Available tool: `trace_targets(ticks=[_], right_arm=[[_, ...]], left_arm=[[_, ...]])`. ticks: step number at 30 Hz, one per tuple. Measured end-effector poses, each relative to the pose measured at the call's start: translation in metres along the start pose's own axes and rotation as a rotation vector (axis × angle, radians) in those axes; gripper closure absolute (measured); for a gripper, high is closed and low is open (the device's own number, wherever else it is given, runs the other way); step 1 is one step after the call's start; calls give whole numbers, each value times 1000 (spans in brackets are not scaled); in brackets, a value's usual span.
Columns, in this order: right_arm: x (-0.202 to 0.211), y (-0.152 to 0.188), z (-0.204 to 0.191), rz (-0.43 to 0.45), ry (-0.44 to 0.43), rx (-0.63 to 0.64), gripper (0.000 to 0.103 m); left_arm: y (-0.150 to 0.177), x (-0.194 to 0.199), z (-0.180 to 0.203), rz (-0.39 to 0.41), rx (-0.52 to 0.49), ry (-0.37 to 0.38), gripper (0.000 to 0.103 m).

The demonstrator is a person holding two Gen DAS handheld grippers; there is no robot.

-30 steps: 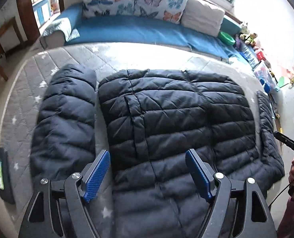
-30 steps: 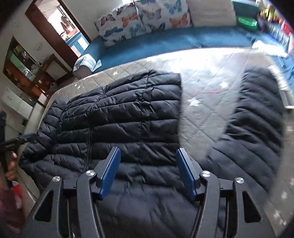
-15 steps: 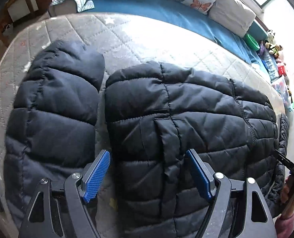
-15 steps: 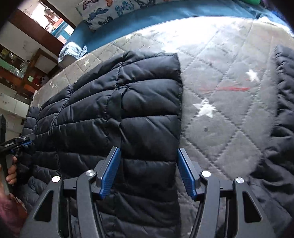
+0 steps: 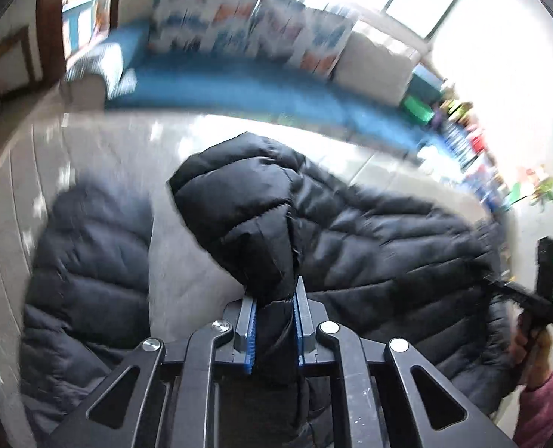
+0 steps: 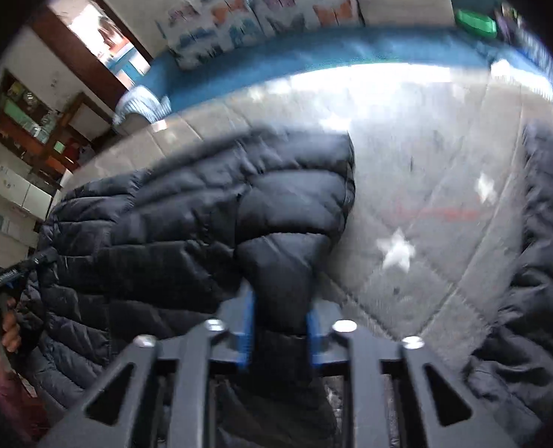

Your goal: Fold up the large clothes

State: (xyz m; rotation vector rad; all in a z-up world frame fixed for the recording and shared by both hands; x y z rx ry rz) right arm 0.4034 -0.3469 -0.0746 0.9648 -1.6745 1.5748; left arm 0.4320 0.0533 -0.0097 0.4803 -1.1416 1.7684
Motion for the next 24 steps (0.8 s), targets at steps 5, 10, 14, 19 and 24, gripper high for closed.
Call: trace_targets(ticks=[5, 10, 14, 19, 24], right_arm=[[52, -31, -7, 210, 70, 4, 85], [22, -36, 5, 37, 85, -11, 73], [30, -14, 5, 28, 147, 51, 73], [42, 21, -19, -61, 88, 134, 72], [49, 73, -53, -136, 70, 282, 71]], left_arm=[[-28, 22, 37, 131, -139, -89, 79], [-21, -16, 15, 13, -101, -213, 67], [2, -21, 16, -30, -112, -176, 67], [50, -5, 51, -96, -215, -98, 67], [115, 9, 77, -205, -270, -39, 67]])
Point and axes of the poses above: each gripper's, at about its wrist camera, not at the fingertips, and x roughly against the way its jaws point, z to its right, y to its underside, the point moved 3 cm from there along -x, roughly the way its jaws point, and after that the axes turned 14 degrees about y, right-handed, at the moved point
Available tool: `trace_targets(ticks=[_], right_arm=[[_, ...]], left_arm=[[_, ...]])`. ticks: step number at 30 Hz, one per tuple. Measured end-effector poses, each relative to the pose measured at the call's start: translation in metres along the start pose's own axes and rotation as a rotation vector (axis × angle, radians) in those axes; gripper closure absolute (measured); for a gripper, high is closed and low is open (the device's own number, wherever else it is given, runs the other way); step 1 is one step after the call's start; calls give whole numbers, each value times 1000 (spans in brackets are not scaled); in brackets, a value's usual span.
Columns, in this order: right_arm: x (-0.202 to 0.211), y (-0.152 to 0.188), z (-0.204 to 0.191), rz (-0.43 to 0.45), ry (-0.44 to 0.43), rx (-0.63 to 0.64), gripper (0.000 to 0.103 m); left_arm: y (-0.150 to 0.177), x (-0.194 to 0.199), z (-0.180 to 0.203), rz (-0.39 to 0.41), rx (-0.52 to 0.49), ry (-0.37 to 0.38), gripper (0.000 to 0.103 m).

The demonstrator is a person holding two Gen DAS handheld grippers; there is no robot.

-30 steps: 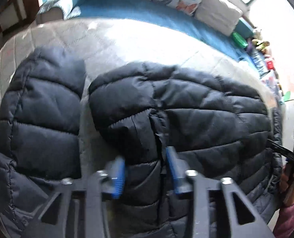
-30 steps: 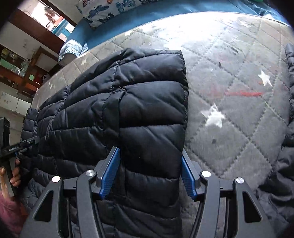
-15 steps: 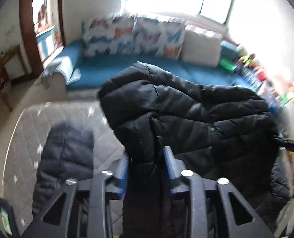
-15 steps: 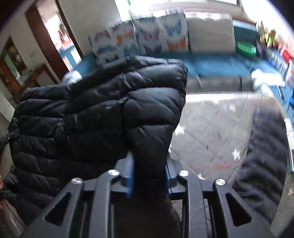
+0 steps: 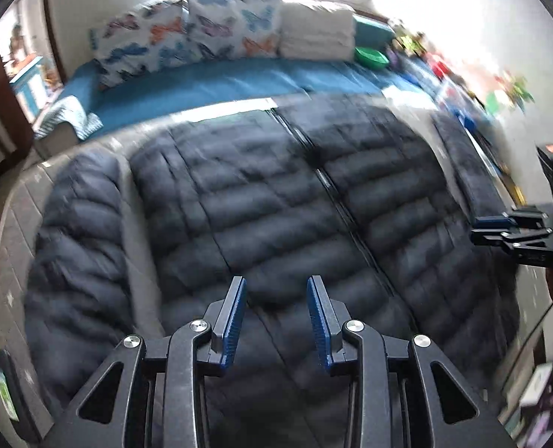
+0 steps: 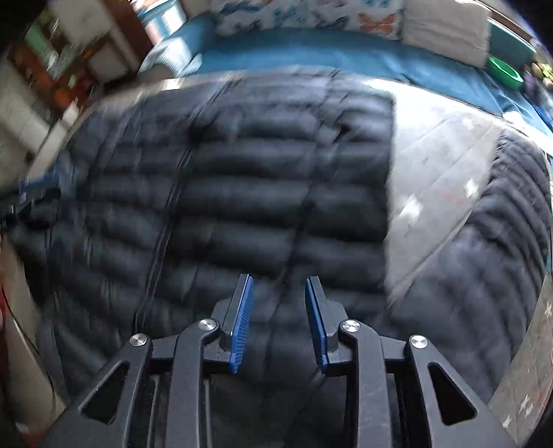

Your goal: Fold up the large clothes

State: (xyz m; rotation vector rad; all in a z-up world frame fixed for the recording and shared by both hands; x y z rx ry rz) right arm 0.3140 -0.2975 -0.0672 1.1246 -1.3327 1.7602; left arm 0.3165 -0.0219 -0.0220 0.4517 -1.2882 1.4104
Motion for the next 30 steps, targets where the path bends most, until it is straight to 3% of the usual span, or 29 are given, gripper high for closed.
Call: trace_targets(ticks=[6, 11, 13, 17, 19, 22, 27, 30], right_arm=[[7, 64, -49, -60, -41, 124, 71], [37, 98, -81, -11, -122, 181, 70], [43, 116, -94, 20, -153, 211, 70], [20, 148, -113, 50, -58, 267, 67], [19, 154, -121, 118, -19, 275, 66], [31, 152, -125, 107, 22, 296, 66], [73, 130, -117, 203, 88, 258, 66], [93, 115, -117, 276, 78, 205, 58]], left_arm=[[78, -19, 39, -134, -37, 10, 67], [129, -16, 71, -120, -127, 10, 66], [150, -15, 80, -93, -184, -18, 45], [185, -22, 81, -64, -208, -57, 39], [191, -17, 83, -35, -212, -72, 39], [188, 1, 89, 8, -174, -46, 39], [181, 17, 110, 91, -151, 71, 39], [187, 7, 126, 87, -178, 120, 39]])
Point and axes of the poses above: each gripper's, at about its wrist camera, not at the fingertips, and x roughly against the way its jaws point, z to its right, y to its underside, the point moved 3 cm from there along -x, roughly the way its jaws point, and after that the axes turned 14 degrees about y, right-handed, at the moved point
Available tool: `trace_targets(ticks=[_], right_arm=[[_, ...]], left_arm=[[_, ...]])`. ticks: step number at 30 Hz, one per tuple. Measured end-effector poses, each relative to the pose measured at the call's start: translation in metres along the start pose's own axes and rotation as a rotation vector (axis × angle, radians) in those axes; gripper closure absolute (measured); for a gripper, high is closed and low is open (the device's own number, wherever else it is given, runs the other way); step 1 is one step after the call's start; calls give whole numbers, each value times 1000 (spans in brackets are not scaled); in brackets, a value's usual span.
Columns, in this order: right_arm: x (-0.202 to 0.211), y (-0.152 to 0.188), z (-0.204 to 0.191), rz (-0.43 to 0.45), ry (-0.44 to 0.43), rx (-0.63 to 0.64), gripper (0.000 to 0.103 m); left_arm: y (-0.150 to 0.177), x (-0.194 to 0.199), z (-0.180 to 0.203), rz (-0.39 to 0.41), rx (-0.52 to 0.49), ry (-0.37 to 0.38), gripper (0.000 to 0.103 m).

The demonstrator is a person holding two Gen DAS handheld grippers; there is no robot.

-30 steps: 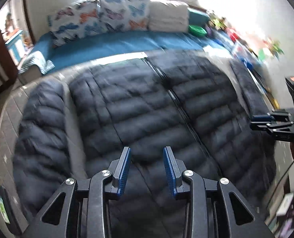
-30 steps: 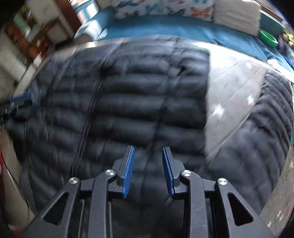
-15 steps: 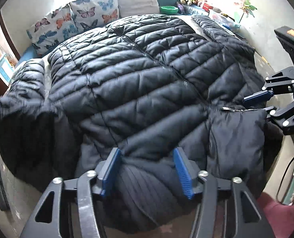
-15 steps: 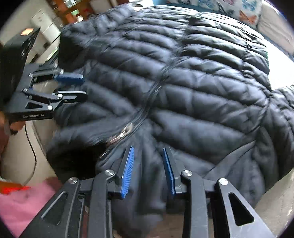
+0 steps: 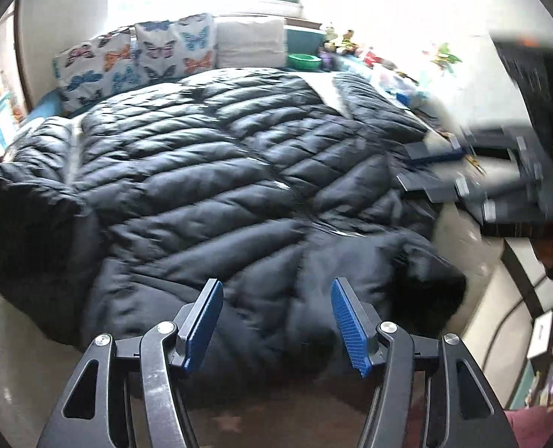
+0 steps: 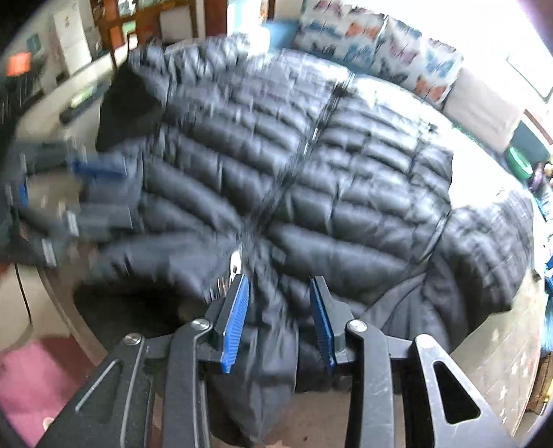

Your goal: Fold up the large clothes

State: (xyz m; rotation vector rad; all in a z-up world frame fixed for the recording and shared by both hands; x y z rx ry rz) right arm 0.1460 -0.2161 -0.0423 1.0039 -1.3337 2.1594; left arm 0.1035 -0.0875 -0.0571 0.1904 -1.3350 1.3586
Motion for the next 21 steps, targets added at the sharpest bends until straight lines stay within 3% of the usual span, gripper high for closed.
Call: trace_targets(ticks=[3, 5, 8, 11, 12, 15, 19, 21], right_arm=[[-4, -14, -6, 42, -61, -70, 35], [-21, -14, -19, 0, -111, -76, 35], [-54, -6, -33, -76, -120, -52, 35], [-67, 21, -46, -151, -128, -11, 34], [-67, 23, -49, -123, -113, 2, 32], [-65, 23, -57, -93, -68, 54, 30], [-68, 20, -58, -103, -78, 47, 28], [-70, 20, -57, -106, -85, 44, 27]], left_arm=[[12, -15, 5, -47, -24, -21, 39], [17, -14, 0, -54, -6, -9, 39], [16, 8, -11, -24, 32, 20, 39], [7, 45, -33, 40, 47, -69, 38], [3, 56, -42, 60, 60, -92, 35], [-19, 94, -85, 133, 140, -189, 23], [-56, 132, -172, 205, 292, -303, 21], [-73, 139, -214, 210, 364, -316, 21]])
Point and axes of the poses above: each gripper's, at about its wrist camera, not at the fingertips, and x roughly against the way its jaws point, z to its right, y to its underside, the point moved 3 cm from there along -x, roughly the way its jaws point, and after that the axes turned 14 degrees about y, right-handed, at the moved point
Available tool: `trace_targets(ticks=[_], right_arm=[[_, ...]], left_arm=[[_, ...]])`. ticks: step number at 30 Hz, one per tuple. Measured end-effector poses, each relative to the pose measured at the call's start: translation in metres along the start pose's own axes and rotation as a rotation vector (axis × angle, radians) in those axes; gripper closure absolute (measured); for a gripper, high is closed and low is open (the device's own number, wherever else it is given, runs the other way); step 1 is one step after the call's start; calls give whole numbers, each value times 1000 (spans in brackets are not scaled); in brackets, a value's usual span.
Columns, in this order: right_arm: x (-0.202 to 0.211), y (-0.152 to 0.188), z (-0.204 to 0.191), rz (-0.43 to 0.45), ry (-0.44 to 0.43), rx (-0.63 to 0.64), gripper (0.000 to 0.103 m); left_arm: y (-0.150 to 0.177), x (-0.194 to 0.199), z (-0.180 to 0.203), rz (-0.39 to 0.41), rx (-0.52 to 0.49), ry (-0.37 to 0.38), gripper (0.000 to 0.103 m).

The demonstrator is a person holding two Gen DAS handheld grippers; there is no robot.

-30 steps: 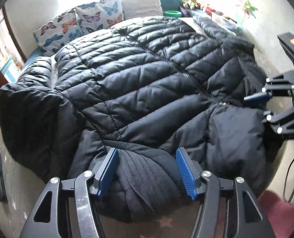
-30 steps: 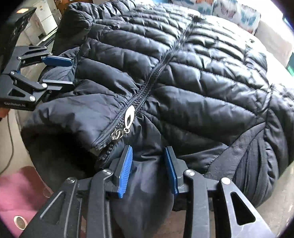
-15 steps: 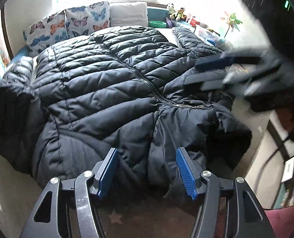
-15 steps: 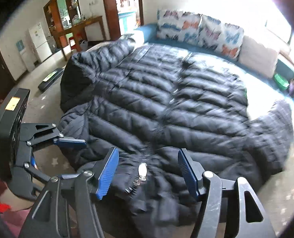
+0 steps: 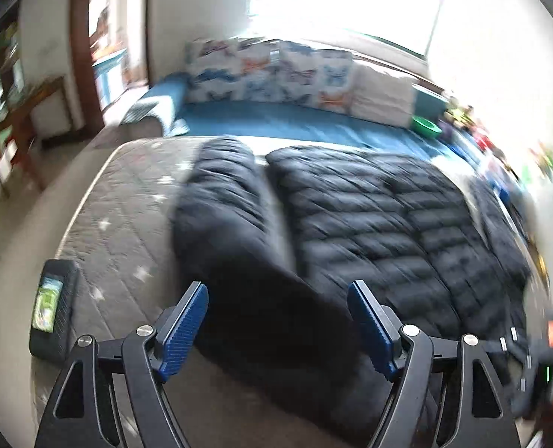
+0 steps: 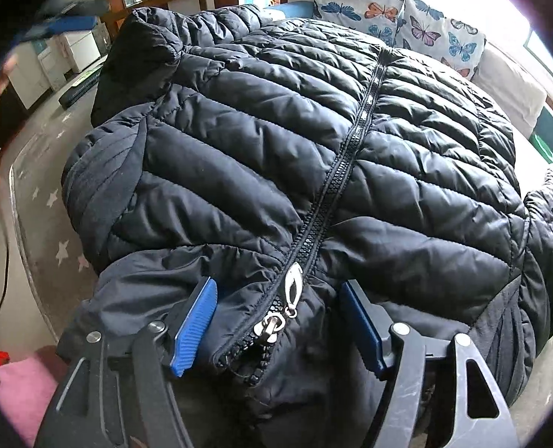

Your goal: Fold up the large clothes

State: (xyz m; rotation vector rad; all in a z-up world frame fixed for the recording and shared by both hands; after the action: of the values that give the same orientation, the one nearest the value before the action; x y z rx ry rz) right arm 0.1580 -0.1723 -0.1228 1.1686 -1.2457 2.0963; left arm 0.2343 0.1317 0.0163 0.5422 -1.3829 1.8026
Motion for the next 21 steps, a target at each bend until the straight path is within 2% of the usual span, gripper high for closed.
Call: trace_targets(ticks=[3, 6, 8, 13, 15, 18, 20, 21], right_arm=[[0, 0, -2, -1, -3, 7, 25], [0, 1, -1, -4, -8, 10, 23], [0, 1, -1, -7, -13, 7, 22], [-2, 0, 0, -15, -15, 0, 18], [-4, -1, 1, -19, -19, -4, 16], [-5, -1, 0, -22, -19, -4, 14], [-5, -1, 0, -20, -20, -8, 13], [-6, -1, 0, -19, -19, -10, 12]], left_arm=[[-39, -28, -56, -34, 140, 9, 21], [-63, -56, -100, -69, 241, 68, 21], [-74, -74, -124, -69, 302, 72, 21], [-80, -123, -169, -127, 463, 201, 21], [-79, -138, -181, -151, 494, 228, 21], [-78, -148, -187, -134, 486, 274, 23], [-79, -147, -183, -104, 469, 310, 39], [-80, -145, -180, -89, 435, 312, 52]])
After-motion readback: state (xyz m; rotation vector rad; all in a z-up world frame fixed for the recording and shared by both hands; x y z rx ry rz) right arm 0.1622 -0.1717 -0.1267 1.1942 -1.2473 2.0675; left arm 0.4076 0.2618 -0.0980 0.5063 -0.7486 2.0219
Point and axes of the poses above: each gripper's, at about its wrist camera, not at the fingertips, and x roughly against the way its jaws point, z to its right, y to its underside, the point moved 3 cm from there along -x, roughly the way its jaws point, and after that the axes turned 14 degrees about y, right-handed, at the moved point
